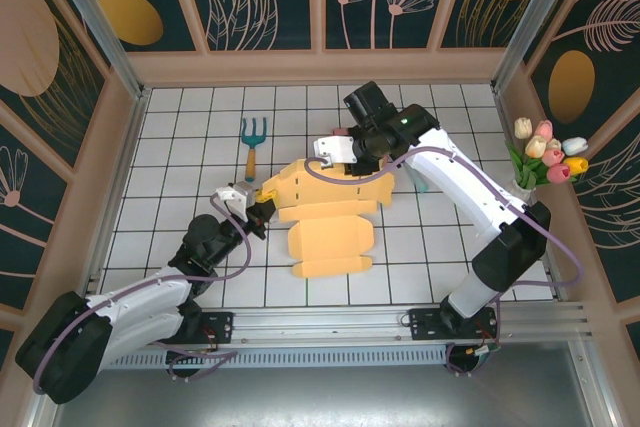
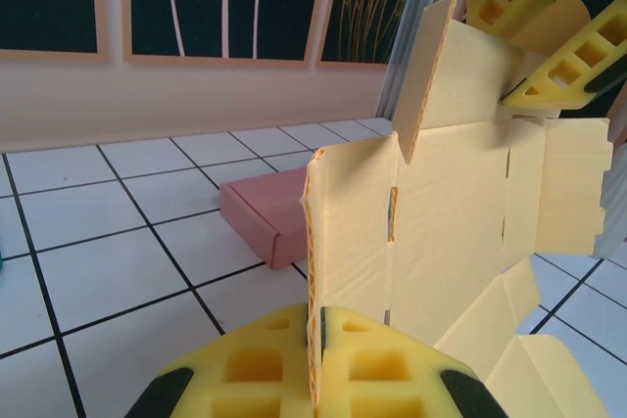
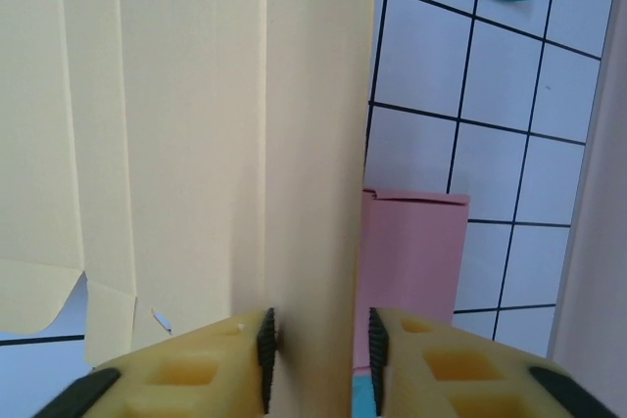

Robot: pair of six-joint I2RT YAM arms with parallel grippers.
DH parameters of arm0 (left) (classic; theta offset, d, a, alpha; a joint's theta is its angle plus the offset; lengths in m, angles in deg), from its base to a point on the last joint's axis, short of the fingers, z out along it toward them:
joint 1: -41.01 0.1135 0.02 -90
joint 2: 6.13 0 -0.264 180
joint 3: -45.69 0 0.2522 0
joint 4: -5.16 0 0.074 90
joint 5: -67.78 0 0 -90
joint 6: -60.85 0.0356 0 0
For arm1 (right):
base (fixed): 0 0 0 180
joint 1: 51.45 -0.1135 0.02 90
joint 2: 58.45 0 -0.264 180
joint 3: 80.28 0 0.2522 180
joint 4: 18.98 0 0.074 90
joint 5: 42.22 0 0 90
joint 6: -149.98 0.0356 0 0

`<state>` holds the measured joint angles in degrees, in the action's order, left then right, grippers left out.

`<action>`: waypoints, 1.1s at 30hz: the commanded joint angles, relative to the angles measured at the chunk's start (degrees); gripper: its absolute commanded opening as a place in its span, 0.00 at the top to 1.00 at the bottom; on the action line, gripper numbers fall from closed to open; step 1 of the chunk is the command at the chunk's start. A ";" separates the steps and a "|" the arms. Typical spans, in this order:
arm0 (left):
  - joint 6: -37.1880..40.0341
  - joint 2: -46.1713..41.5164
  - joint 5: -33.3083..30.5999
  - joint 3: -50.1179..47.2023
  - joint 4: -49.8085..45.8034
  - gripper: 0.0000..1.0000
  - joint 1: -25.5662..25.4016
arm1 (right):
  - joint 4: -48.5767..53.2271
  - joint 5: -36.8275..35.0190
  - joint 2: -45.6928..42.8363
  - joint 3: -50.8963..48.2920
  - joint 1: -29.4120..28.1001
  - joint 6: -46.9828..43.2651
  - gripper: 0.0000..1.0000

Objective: Fold the paper box

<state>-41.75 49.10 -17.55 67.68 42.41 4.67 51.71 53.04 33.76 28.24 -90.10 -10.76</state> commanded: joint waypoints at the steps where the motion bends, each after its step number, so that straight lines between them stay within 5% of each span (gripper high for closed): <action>1: 0.82 -0.73 -0.71 0.11 3.31 1.00 -0.12 | 2.22 -1.21 -0.01 -0.67 0.46 -1.24 0.74; 4: 0.74 -0.71 -0.88 0.08 3.31 1.00 -0.10 | 2.13 -1.60 -0.23 -1.15 0.43 -1.37 0.95; 6: 0.57 -0.97 -1.96 0.21 2.86 1.00 -0.05 | 2.44 -2.25 -0.37 -1.44 0.43 -1.93 1.00; 12: -4.98 -8.61 -19.64 3.48 -10.34 0.49 -0.05 | 1.40 -4.26 -0.11 -1.21 0.86 -0.90 1.00; 14: -8.96 -13.10 -26.13 4.68 -16.59 0.39 -0.06 | 1.42 -4.47 0.40 -0.52 0.86 -0.35 1.00; 16: -14.91 -17.57 -28.28 7.11 -25.21 0.41 -0.05 | 1.34 -4.79 0.99 0.51 0.86 0.74 1.00; 21: -24.63 -20.16 -10.41 9.07 -27.14 0.57 -0.20 | 2.56 -4.47 3.12 1.98 0.86 2.77 1.00; 24: -28.29 -15.88 -4.82 10.56 -26.09 0.64 -1.47 | 3.08 -4.78 4.02 1.83 1.03 3.91 1.00; 29: -27.54 -6.16 -9.43 15.21 -26.18 0.73 -10.83 | 3.28 -4.35 4.46 1.04 1.21 4.04 1.00; 33: -29.43 0.53 -11.62 16.83 -26.05 0.80 -11.64 | 3.54 -3.42 3.48 0.23 1.65 3.28 1.00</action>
<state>-69.02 47.50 -27.17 82.67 16.44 -6.74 52.76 49.13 37.95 28.31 -89.14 -7.59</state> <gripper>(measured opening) 0.217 0.067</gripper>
